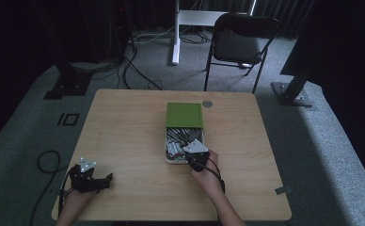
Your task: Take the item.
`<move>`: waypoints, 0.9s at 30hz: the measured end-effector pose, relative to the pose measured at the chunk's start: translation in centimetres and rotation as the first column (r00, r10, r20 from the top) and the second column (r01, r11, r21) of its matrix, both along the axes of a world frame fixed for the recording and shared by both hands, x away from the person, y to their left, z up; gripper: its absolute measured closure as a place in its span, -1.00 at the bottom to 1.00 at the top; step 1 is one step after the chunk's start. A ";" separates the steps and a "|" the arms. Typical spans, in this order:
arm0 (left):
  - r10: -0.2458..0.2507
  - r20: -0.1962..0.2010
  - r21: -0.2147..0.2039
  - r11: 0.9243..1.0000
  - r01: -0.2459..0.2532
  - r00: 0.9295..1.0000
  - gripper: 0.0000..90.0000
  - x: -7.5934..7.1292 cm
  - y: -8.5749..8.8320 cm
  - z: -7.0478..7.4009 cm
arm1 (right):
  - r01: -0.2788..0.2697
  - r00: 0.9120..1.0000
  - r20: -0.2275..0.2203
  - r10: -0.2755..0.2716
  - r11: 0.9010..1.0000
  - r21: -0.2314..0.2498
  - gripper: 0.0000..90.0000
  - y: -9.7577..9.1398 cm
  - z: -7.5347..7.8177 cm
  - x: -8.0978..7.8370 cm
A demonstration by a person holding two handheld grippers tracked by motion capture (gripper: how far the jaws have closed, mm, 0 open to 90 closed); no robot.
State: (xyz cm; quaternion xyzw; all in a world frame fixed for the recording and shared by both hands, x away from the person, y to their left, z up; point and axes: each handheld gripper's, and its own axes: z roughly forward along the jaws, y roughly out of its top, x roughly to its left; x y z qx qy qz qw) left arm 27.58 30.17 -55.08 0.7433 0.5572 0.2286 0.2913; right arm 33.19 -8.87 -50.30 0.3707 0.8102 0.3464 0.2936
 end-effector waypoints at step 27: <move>0.001 0.000 -0.002 1.000 -0.001 1.000 -0.97 0.0 0.0 0.0 | -0.057 0.998 0.040 0.049 0.977 0.205 0.96 -1.4 6.4 -1.4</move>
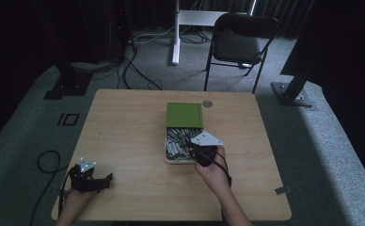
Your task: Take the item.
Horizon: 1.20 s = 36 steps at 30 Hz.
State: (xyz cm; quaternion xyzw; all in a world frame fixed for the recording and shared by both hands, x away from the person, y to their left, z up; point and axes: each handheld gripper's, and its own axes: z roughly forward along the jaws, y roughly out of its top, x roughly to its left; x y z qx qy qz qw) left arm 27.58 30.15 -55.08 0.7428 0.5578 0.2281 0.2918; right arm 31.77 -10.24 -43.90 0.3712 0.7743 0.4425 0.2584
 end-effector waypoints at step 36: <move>0.000 0.001 0.001 1.000 0.000 1.000 -0.97 0.0 0.0 0.0 | 0.278 0.959 0.064 -0.277 0.961 -0.002 0.95 -10.2 0.7 2.3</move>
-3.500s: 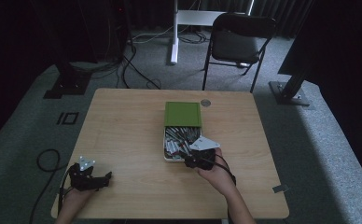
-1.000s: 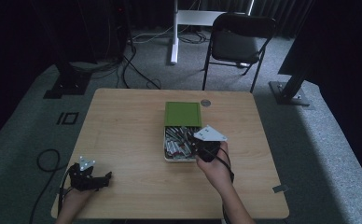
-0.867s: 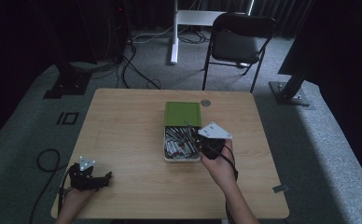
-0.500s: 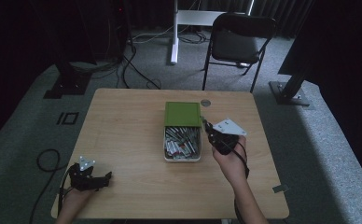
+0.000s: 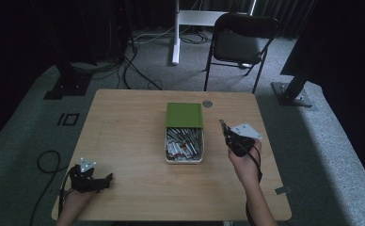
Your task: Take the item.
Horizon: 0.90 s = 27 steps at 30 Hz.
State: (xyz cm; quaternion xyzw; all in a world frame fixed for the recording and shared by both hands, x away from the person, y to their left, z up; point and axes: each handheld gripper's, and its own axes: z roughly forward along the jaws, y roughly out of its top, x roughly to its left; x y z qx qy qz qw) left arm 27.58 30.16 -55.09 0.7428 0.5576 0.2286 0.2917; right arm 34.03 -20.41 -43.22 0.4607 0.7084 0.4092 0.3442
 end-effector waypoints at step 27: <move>0.000 0.000 0.000 1.000 0.000 1.000 -0.97 0.0 0.0 0.0 | 0.131 0.983 -0.123 -0.137 0.990 -0.055 0.95 -3.2 -7.1 2.8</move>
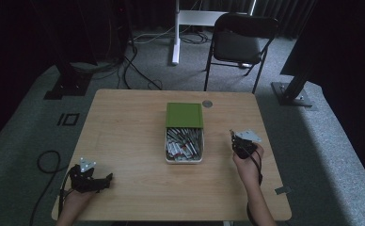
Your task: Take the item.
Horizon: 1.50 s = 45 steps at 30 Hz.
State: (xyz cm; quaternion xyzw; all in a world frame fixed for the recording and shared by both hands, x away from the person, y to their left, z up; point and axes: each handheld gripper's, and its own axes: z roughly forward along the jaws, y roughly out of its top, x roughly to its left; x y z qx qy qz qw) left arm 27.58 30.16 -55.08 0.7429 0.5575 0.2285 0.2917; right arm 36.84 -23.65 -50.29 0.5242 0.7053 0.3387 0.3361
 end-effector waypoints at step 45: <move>0.000 0.000 0.000 1.000 0.000 1.000 -0.97 0.0 0.0 0.0 | -0.176 0.982 -0.037 0.184 0.972 0.154 -0.13 3.5 -2.8 -1.9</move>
